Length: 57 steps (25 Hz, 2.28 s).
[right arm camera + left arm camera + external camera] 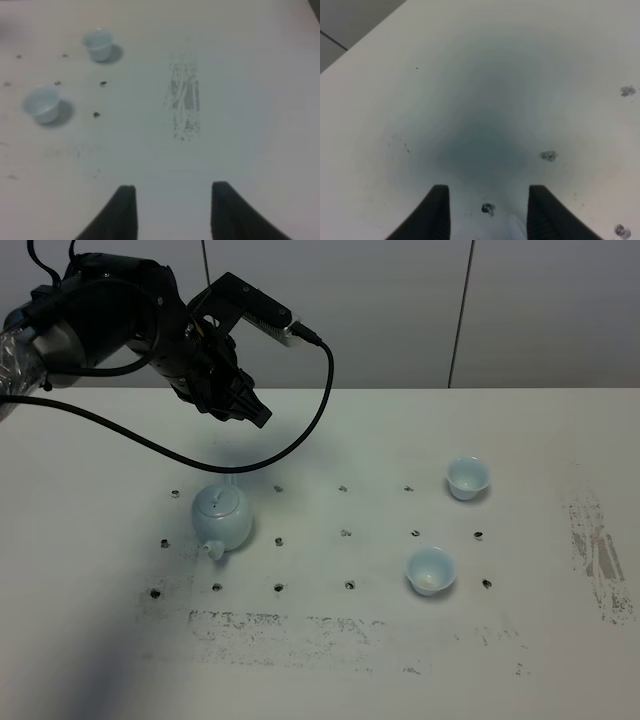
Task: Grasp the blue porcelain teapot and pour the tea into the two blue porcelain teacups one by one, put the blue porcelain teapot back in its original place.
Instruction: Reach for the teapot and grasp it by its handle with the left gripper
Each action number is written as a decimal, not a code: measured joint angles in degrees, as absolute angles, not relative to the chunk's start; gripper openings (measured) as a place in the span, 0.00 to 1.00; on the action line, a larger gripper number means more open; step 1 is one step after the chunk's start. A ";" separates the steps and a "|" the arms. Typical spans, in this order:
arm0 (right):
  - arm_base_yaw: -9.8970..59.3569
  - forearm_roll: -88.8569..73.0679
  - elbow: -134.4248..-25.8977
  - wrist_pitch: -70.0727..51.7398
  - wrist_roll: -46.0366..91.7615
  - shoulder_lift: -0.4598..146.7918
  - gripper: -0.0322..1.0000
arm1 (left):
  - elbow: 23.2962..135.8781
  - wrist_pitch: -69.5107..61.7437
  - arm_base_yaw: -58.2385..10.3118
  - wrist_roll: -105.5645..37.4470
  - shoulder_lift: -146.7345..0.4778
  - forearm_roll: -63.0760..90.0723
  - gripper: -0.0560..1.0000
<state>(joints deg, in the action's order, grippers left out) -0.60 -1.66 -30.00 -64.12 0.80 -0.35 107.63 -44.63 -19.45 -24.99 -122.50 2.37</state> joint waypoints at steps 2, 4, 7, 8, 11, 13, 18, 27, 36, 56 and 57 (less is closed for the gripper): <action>-2.82 -1.66 -30.00 -64.12 0.89 -0.35 0.38 | 107.63 -44.63 -19.45 -24.99 -122.50 2.26 0.45; -4.36 -1.66 -30.00 -64.12 0.94 -0.35 0.38 | 107.63 -44.63 -19.45 -24.99 -122.50 2.20 0.45; -5.29 -1.72 -30.00 -64.07 0.94 -0.35 0.38 | 107.63 -44.91 -19.45 -24.99 -122.50 2.20 0.45; -5.36 -1.72 -30.00 -64.07 0.94 -0.35 0.38 | 107.63 -45.04 -19.45 -24.99 -122.50 2.20 0.45; -5.36 -1.72 -30.00 -64.07 0.94 -0.35 0.38 | 107.63 -45.47 -19.45 -24.99 -122.50 2.15 0.45; -5.36 -1.72 -30.00 -64.07 0.94 -0.39 0.38 | 107.63 -45.60 -19.45 -24.99 -122.50 2.15 0.45; -5.36 -1.81 -30.00 -64.07 0.94 -0.39 0.38 | 107.74 -46.34 -19.57 -23.98 -122.50 2.15 0.45; -5.36 -1.88 -30.00 -64.07 0.94 -0.39 0.38 | 107.96 -47.34 -21.89 -20.32 -122.69 -1.64 0.45; -5.36 -1.88 -30.00 -64.07 0.88 -0.39 0.38 | 107.90 -47.52 -23.12 -17.19 -125.51 -0.94 0.45; -5.36 -1.88 -30.00 -64.06 0.93 -0.39 0.38 | 103.91 -43.61 -22.58 -17.18 -128.69 0.91 0.45; -5.36 -1.88 -30.00 -64.06 0.93 -0.39 0.38 | 103.91 -43.70 -22.26 -17.18 -128.69 0.91 0.45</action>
